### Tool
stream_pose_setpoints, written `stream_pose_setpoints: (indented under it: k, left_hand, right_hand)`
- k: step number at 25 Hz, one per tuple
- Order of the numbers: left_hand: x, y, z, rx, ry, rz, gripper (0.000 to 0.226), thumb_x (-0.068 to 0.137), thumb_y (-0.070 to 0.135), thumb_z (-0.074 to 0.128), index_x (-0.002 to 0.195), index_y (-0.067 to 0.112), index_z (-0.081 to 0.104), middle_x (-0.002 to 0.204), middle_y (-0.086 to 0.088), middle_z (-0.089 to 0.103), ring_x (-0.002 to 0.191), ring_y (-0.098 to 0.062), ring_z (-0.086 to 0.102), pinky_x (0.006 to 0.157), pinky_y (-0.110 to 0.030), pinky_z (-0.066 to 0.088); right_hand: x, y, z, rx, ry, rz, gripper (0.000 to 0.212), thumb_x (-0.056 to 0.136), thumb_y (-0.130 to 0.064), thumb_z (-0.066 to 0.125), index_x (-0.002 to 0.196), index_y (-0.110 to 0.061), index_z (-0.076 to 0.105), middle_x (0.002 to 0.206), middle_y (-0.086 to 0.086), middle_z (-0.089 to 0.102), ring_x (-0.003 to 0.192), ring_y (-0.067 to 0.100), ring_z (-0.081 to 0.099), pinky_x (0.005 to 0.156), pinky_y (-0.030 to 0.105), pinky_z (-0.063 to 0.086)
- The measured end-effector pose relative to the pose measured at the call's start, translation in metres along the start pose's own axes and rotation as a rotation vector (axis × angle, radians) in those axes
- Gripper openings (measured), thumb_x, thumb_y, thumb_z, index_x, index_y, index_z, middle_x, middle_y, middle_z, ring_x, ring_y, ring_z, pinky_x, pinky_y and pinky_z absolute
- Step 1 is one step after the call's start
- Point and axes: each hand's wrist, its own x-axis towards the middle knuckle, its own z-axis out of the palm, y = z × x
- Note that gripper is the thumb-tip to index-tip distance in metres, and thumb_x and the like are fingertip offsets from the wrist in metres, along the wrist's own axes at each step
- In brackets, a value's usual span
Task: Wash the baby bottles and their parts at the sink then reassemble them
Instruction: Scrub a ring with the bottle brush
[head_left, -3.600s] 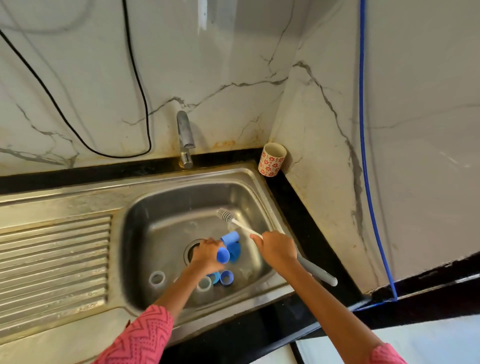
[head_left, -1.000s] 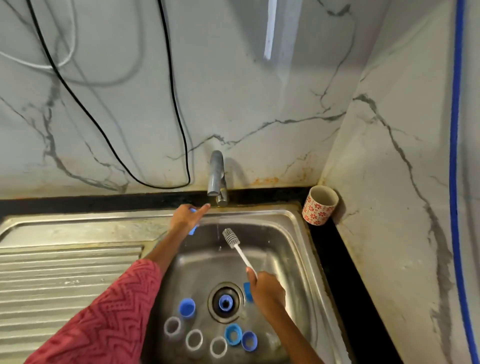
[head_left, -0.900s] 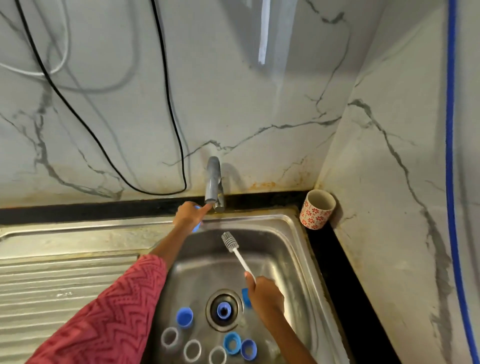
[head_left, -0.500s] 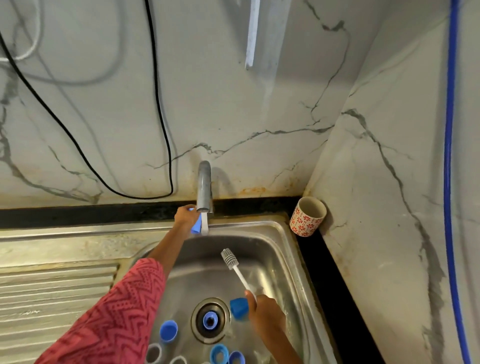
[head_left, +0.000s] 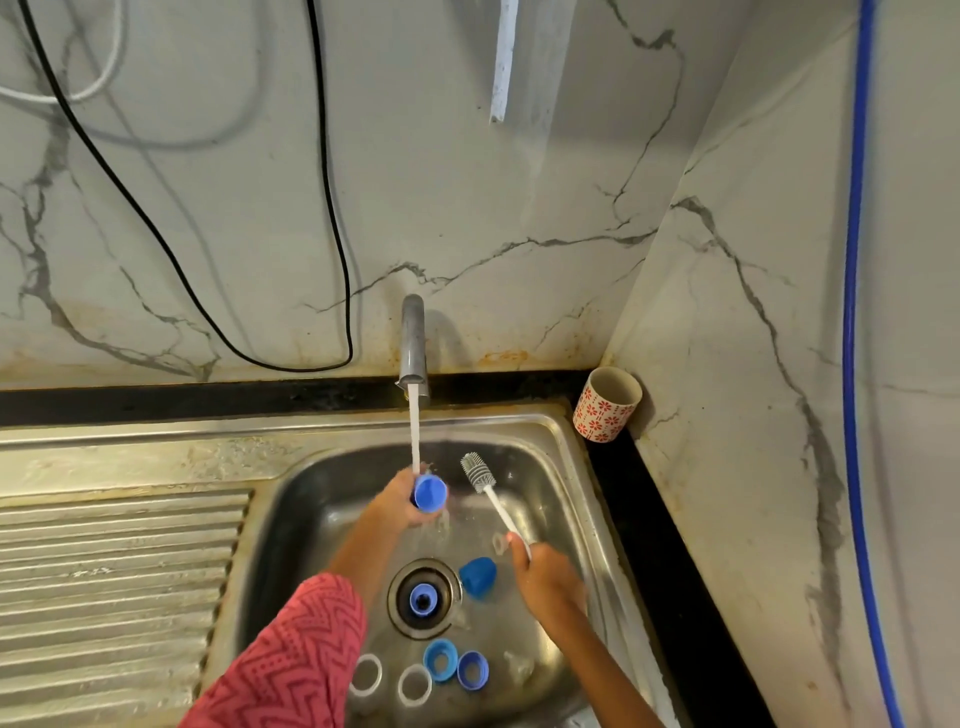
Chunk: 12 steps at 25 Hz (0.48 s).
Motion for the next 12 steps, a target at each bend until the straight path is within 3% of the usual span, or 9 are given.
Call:
stream_pose_setpoints:
  k: [2,5,7,10,12]
  left_hand:
    - [-0.007,0.017,0.01,-0.054,0.013,0.096,0.024,0.094,0.023,0.049,0.085,0.001,0.05,0.069,-0.017,0.057,0.069,-0.024,0.051,0.07,-0.035,0.049]
    - [-0.008,0.026,0.019,-0.194,-0.018,0.06,0.022,0.095,0.021,0.048,0.094,-0.002,0.048,0.087,-0.019,0.05,0.077,-0.026,0.053,0.062,-0.033,0.054]
    - [-0.009,0.023,0.023,-0.166,-0.055,0.009,0.018,0.093,0.015,0.05,0.101,-0.001,0.046,0.103,-0.023,0.048,0.086,-0.033,0.054,0.062,-0.037,0.056]
    - [-0.002,0.029,0.026,-0.134,-0.022,0.027,0.019,0.092,0.016,0.051,0.102,0.0,0.048,0.103,-0.023,0.044,0.087,-0.034,0.051,0.068,-0.036,0.057]
    - [-0.001,0.032,0.025,-0.113,-0.011,-0.014,0.022,0.088,0.018,0.054,0.098,0.0,0.049,0.095,-0.021,0.046,0.079,-0.027,0.053,0.049,-0.03,0.056]
  right_hand:
    - [-0.001,0.004,-0.005,0.002,0.013,0.001,0.059,0.1,-0.05,0.023,0.107,-0.009,0.065,0.103,0.008,0.068,0.096,0.023,0.062,0.067,0.024,0.036]
    - [0.0,0.003,-0.006,-0.006,0.017,0.0,0.06,0.1,-0.051,0.023,0.107,-0.01,0.065,0.102,0.008,0.068,0.096,0.023,0.062,0.067,0.024,0.036]
    - [0.001,0.0,-0.004,-0.02,0.007,-0.009,0.06,0.1,-0.052,0.022,0.107,-0.01,0.065,0.102,0.008,0.068,0.095,0.022,0.062,0.068,0.024,0.038]
    - [0.001,0.0,-0.003,-0.014,0.008,-0.009,0.06,0.1,-0.051,0.022,0.107,-0.009,0.065,0.102,0.008,0.067,0.093,0.022,0.062,0.067,0.024,0.036]
    - [0.0,0.004,-0.002,-0.02,0.014,-0.009,0.061,0.1,-0.052,0.022,0.107,-0.009,0.064,0.103,0.009,0.067,0.094,0.023,0.062,0.068,0.025,0.039]
